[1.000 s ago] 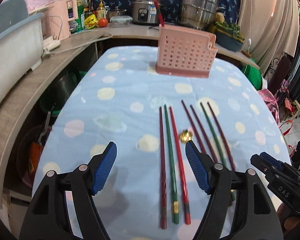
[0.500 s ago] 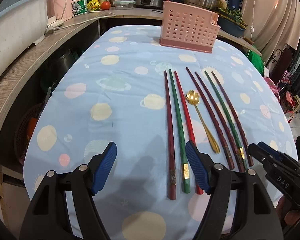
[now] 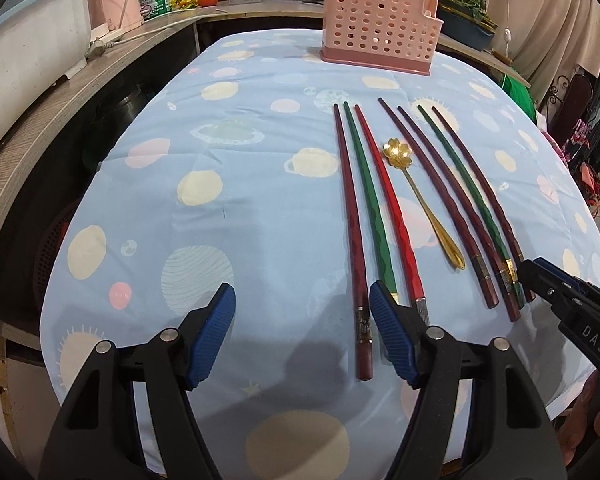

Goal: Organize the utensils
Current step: 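Grasp a dark red chopstick with the left tool while the right tool grasps another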

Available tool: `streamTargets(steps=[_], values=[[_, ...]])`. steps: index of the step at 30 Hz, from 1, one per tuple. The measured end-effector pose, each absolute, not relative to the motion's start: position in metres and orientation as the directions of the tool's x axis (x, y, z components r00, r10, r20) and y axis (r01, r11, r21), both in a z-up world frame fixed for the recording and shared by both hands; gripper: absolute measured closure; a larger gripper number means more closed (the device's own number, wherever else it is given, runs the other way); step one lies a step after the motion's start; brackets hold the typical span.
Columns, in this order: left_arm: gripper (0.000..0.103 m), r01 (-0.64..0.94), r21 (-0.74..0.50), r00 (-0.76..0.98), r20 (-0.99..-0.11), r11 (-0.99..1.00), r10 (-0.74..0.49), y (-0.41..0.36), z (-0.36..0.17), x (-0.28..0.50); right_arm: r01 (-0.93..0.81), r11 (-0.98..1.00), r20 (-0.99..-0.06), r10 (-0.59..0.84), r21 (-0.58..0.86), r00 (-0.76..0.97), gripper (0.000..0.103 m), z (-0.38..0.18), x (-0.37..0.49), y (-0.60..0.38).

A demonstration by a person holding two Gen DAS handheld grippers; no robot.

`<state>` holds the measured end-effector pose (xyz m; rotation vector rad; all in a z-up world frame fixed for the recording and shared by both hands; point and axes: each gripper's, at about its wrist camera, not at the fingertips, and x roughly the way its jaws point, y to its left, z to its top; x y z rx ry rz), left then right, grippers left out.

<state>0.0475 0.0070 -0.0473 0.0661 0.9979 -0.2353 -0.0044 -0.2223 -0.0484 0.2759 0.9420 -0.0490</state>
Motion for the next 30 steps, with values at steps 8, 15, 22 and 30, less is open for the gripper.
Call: streamTargets(steps=[8, 15, 22, 30], values=[[0.043, 0.235, -0.038, 0.512, -0.844, 0.971, -0.157, 0.004, -0.053, 0.045, 0.162, 0.964, -0.803, 0.076, 0.21, 0.591, 0.081, -0.049, -0.005, -0.222], [0.051, 0.241, -0.03, 0.515, -0.843, 0.97, -0.154, 0.004, -0.052, 0.04, 0.161, 0.966, -0.802, 0.069, 0.202, 0.593, 0.083, -0.049, -0.004, -0.223], [0.076, 0.254, -0.042, 0.517, -0.839, 0.966, -0.172, 0.008, -0.051, 0.034, 0.163, 0.969, -0.802, 0.052, 0.183, 0.595, 0.087, -0.049, -0.003, -0.224], [0.095, 0.267, -0.073, 0.499, -0.842, 0.961, -0.203, 0.007, -0.049, 0.034, 0.163, 0.972, -0.803, 0.04, 0.17, 0.595, 0.095, -0.05, -0.003, -0.224]])
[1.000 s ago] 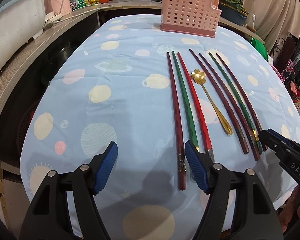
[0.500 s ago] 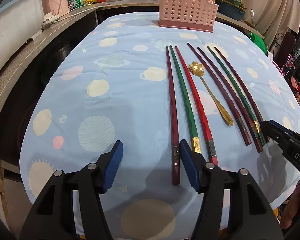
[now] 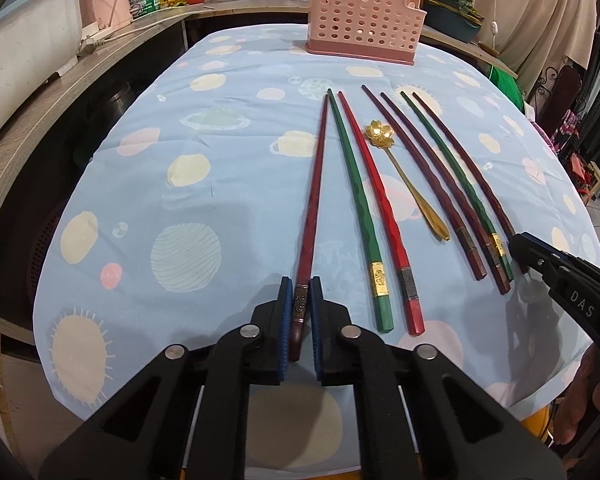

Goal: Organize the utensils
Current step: 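Grasp a dark red chopstick with the left tool while the right tool grasps another, then lift both dark red chopsticks and carry them over the pink basket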

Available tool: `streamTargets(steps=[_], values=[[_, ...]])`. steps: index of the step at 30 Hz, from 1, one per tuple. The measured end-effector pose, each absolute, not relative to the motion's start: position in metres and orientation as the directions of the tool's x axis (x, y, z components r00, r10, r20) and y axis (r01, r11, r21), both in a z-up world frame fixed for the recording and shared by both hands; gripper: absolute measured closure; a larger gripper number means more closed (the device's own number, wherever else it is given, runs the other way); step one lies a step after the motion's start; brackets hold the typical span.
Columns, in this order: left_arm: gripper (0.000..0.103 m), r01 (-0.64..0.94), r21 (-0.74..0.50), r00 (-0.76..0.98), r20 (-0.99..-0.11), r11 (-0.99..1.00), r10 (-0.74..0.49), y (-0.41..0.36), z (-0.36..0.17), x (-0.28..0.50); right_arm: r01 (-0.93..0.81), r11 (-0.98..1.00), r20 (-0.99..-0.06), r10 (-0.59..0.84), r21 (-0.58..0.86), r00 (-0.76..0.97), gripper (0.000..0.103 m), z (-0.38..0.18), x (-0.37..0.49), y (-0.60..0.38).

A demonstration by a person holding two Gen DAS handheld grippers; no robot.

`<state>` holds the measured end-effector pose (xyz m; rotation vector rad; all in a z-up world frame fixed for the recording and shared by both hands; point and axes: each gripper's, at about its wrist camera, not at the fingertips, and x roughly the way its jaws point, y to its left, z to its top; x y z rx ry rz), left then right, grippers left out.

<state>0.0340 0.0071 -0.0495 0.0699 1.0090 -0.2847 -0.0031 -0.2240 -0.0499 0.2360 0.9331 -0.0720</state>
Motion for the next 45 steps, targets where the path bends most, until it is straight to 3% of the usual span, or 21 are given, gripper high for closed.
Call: streamTargets(steps=[9, 29, 45], values=[[0.096, 0.27, -0.112, 0.502, -0.831, 0.956, -0.239, 0.008, -0.036, 0.034, 0.166, 0.967, -0.797, 0.057, 0.194, 0.601, 0.095, -0.046, -0.005, -0.226], [0.096, 0.241, -0.192, 0.59, -0.75, 0.951, -0.301, 0.024, 0.031, 0.045, 0.153, 0.956, -0.683, 0.062, 0.25, 0.728, 0.096, 0.02, -0.009, -0.243], [0.096, 0.231, -0.194, 0.725, -0.619, 0.953, -0.302, 0.03, 0.108, 0.086, 0.131, 0.949, -0.557, 0.055, 0.287, 0.828, 0.096, 0.085, 0.019, -0.267]])
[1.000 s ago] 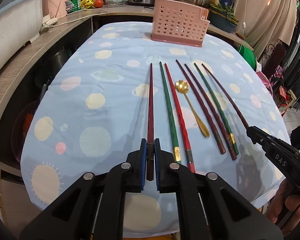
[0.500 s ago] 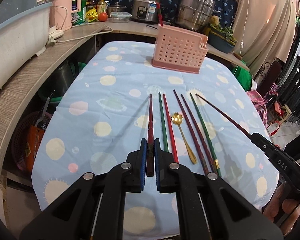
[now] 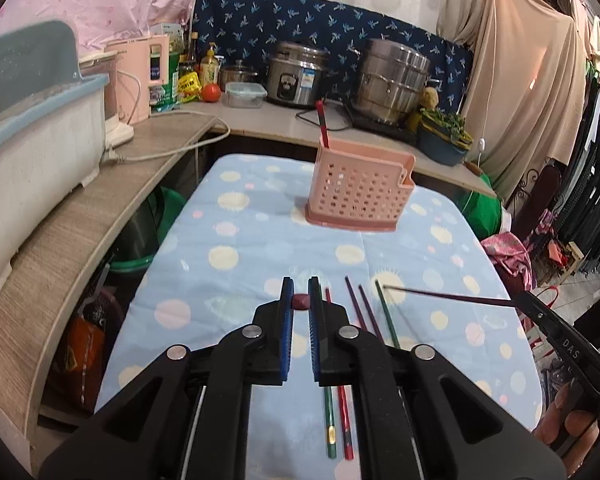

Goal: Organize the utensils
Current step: 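Lift both dark red chopsticks and carry them over the pink basket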

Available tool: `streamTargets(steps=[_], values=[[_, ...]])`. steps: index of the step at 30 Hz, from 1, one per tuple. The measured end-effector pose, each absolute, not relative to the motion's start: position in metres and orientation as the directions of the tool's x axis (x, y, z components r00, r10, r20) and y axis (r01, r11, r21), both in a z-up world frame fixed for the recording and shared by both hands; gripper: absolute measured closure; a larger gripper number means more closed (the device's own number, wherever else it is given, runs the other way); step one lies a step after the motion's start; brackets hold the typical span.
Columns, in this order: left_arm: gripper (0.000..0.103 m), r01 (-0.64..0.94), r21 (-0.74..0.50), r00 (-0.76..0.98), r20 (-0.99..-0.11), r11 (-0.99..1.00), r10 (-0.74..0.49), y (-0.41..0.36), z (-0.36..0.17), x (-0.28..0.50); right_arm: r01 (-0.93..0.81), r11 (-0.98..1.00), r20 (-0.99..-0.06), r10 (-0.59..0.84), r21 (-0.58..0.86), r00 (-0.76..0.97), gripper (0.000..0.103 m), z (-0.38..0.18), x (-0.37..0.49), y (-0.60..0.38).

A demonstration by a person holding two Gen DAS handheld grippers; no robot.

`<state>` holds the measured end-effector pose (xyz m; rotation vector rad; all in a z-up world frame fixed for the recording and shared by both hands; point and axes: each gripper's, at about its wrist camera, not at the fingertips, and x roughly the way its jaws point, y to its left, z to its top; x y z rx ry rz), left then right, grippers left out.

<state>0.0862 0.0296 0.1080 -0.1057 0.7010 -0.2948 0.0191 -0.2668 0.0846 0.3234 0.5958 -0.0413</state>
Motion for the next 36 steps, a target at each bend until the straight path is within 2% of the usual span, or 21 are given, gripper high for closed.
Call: streamTargets(steps=[15, 22, 28, 32, 36], values=[[0.096, 0.27, -0.195, 0.785, -0.522, 0.943, -0.333, 0.006, 0.17, 0.154, 0.111, 0.926, -0.446, 0.066, 0.36, 0.893, 0.096, 0.142, 0.081, -0.301], [0.096, 0.301, -0.208, 0.848, -0.388, 0.931, -0.361, -0.014, 0.229, 0.185, 0.086, 0.919, -0.322, 0.046, 0.384, 0.946, 0.096, 0.183, 0.115, -0.314], [0.096, 0.296, -0.191, 0.905, -0.255, 0.936, -0.339, -0.029, 0.273, 0.216, 0.061, 0.896, -0.214, 0.038, 0.439, 0.976, 0.096, 0.215, 0.154, -0.327], [0.096, 0.287, -0.206, 0.918, -0.219, 0.935, -0.33, -0.038, 0.286, 0.245, 0.06, 0.886, -0.175, 0.024, 0.459, 0.984, 0.096, 0.227, 0.181, -0.333], [0.096, 0.282, -0.207, 0.925, -0.2, 0.937, -0.323, -0.048, 0.282, 0.275, 0.073, 0.889, -0.173, 0.007, 0.452, 0.985, 0.096, 0.226, 0.208, -0.334]])
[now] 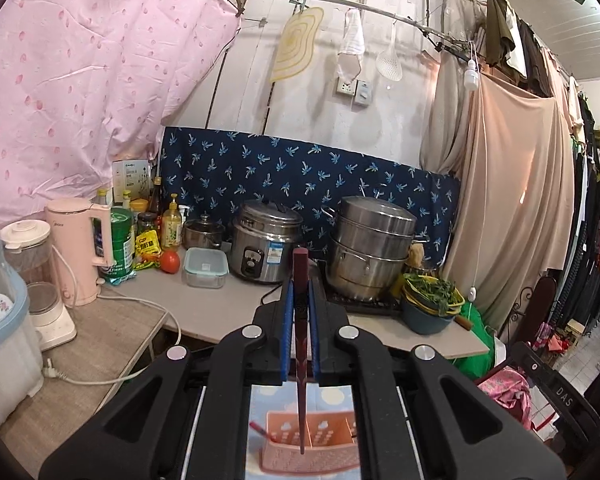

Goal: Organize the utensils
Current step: 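Lift both dark red chopsticks and carry them over the pink basket, then open both tools to drop the dark red chopsticks into the basket, then move both tools back to the table and grasp a green chopstick with the right tool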

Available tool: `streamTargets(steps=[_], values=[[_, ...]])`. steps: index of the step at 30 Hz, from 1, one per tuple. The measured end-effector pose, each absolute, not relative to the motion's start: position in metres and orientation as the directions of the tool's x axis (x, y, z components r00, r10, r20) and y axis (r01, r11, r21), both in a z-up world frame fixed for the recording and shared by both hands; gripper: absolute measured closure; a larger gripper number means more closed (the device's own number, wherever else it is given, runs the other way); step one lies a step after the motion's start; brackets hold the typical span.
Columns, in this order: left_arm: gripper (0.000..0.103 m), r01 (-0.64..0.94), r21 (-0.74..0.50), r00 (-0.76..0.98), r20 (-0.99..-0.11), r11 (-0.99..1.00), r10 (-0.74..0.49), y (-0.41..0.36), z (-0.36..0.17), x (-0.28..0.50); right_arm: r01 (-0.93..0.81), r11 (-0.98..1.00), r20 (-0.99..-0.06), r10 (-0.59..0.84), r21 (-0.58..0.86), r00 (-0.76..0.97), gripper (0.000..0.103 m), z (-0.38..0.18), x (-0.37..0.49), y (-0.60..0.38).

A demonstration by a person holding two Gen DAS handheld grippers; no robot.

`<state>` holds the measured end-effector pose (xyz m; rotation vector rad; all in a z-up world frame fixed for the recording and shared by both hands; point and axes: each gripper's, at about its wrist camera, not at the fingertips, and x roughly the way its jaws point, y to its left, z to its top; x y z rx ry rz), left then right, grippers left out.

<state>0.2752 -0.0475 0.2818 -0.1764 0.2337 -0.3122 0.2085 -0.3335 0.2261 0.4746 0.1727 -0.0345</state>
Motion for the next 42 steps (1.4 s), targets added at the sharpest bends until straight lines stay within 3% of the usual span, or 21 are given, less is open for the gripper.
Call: streamTargets(steps=[18, 21, 23, 25, 27, 28, 42], values=[[0.096, 0.239, -0.181, 0.876, -0.385, 0.954, -0.292, -0.071, 0.185, 0.344, 0.117, 0.909, -0.35, 0.033, 0.401, 0.936, 0.095, 0.155, 0.268, -0.322], [0.096, 0.235, -0.19, 0.868, -0.4, 0.953, -0.294, -0.07, 0.178, 0.345, 0.122, 0.907, -0.358, 0.034, 0.403, 0.933, 0.09, 0.15, 0.267, -0.322], [0.095, 0.235, -0.195, 0.866, -0.403, 0.952, -0.296, -0.068, 0.177, 0.343, 0.13, 0.907, -0.36, 0.025, 0.401, 0.933, 0.08, 0.149, 0.263, -0.323], [0.085, 0.23, -0.195, 0.867, -0.404, 0.954, -0.292, -0.066, 0.179, 0.338, 0.134, 0.904, -0.354, 0.021, 0.407, 0.935, 0.075, 0.15, 0.258, -0.325], [0.056, 0.218, -0.197, 0.868, -0.408, 0.956, -0.282, -0.063, 0.181, 0.331, 0.132, 0.902, -0.35, 0.023, 0.412, 0.936, 0.074, 0.151, 0.252, -0.325], [0.053, 0.211, -0.196, 0.871, -0.406, 0.958, -0.275, -0.062, 0.182, 0.328, 0.13, 0.902, -0.349, 0.025, 0.412, 0.937, 0.073, 0.152, 0.249, -0.324], [0.052, 0.236, -0.141, 0.84, -0.469, 0.962, -0.274, -0.048, 0.175, 0.234, 0.094, 0.914, -0.395, 0.077, 0.395, 0.915, 0.067, 0.149, 0.174, -0.3]])
